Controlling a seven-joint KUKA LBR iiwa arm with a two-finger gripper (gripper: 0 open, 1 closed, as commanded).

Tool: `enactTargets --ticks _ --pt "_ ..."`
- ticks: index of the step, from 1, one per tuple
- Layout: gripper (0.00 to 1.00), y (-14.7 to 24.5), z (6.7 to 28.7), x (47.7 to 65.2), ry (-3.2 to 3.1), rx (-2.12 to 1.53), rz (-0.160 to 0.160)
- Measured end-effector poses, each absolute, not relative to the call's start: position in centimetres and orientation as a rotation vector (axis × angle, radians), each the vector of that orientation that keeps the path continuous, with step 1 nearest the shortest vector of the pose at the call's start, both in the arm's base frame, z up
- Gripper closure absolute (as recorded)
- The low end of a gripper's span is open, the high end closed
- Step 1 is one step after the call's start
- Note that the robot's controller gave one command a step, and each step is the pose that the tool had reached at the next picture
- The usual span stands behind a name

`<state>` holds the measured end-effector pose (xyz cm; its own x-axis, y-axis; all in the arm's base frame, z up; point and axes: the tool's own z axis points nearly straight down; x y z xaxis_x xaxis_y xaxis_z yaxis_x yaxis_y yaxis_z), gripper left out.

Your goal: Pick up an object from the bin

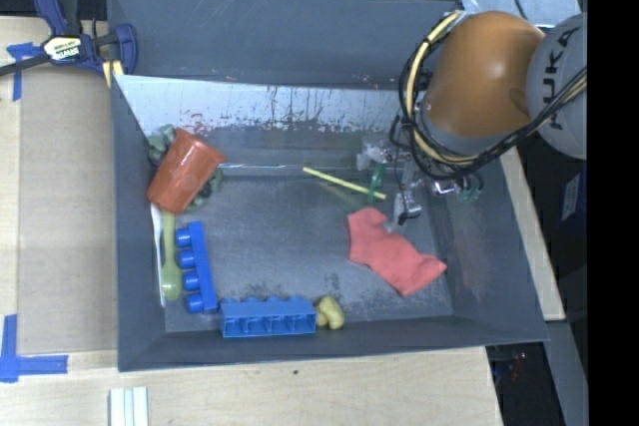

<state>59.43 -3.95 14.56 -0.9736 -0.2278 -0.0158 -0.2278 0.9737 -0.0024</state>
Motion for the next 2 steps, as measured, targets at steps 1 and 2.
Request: enactTargets --ticks 1,2 --pt "0.0 -6.3 12.4 56.8 3.125 -0.054 0.004" --pt "0.0 -6.9 9.2 55.9 3.101 -0.391 -0.001"
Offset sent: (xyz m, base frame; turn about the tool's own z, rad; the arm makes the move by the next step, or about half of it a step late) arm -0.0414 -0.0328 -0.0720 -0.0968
